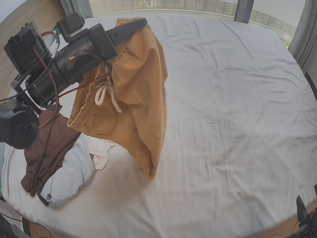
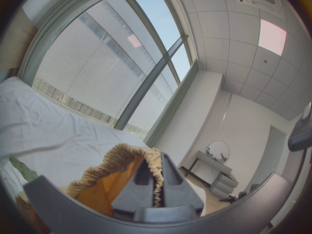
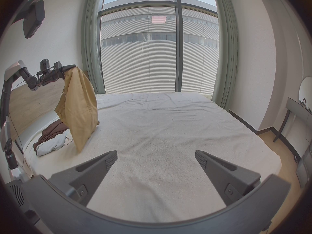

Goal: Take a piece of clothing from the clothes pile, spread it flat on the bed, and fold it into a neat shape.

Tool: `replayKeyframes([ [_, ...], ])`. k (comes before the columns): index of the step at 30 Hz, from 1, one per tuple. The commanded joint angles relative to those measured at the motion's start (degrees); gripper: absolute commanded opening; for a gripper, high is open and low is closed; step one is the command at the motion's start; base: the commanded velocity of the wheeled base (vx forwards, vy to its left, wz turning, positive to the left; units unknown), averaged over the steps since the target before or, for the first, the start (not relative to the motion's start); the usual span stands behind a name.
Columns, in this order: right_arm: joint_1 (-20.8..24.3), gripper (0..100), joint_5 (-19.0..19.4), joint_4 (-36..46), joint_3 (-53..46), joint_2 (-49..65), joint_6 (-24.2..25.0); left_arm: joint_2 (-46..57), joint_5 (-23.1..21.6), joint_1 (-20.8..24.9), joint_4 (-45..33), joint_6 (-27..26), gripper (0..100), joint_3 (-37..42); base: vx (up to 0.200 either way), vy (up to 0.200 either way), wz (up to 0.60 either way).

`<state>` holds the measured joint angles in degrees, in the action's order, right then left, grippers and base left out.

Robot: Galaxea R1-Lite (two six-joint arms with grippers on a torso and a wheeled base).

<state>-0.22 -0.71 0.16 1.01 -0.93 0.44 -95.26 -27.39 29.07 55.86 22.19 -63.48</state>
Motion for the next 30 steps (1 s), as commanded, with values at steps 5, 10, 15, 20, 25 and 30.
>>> replayKeyframes([
  [5, 0.0, 100, 0.0, -0.1, -1.0, 0.7, 0.0, -2.5, 1.9, 2.4, 0.0, 4.0, 0, -6.8, 0.000, 0.000, 0.00],
  [10, 0.0, 100, 0.0, 0.0, -1.0, 0.7, 0.0, -1.9, 1.8, 2.6, 0.0, 4.0, 0, -5.9, 0.000, 0.000, 0.00],
  [15, 0.0, 100, 0.0, -0.1, -1.0, 0.7, 0.0, -0.5, 1.8, 2.8, -0.9, 4.2, 0, -5.7, 0.000, 0.000, 0.00],
  [20, 0.0, 100, 0.0, -0.1, -1.0, 0.7, 0.0, 1.0, 1.7, 3.1, -3.9, 4.1, 0, -6.1, 0.000, 0.000, 0.00],
  [25, 0.0, 100, 0.0, 0.0, -1.0, 0.7, 0.0, 1.9, 1.6, 4.7, -5.8, 4.1, 0, -6.8, 0.000, 0.000, 0.00],
  [30, 0.0, 100, 0.0, -0.1, -0.9, 0.7, -0.1, 1.5, 1.5, 5.4, -6.5, 4.1, 0, -7.7, 0.000, 0.000, 0.00],
])
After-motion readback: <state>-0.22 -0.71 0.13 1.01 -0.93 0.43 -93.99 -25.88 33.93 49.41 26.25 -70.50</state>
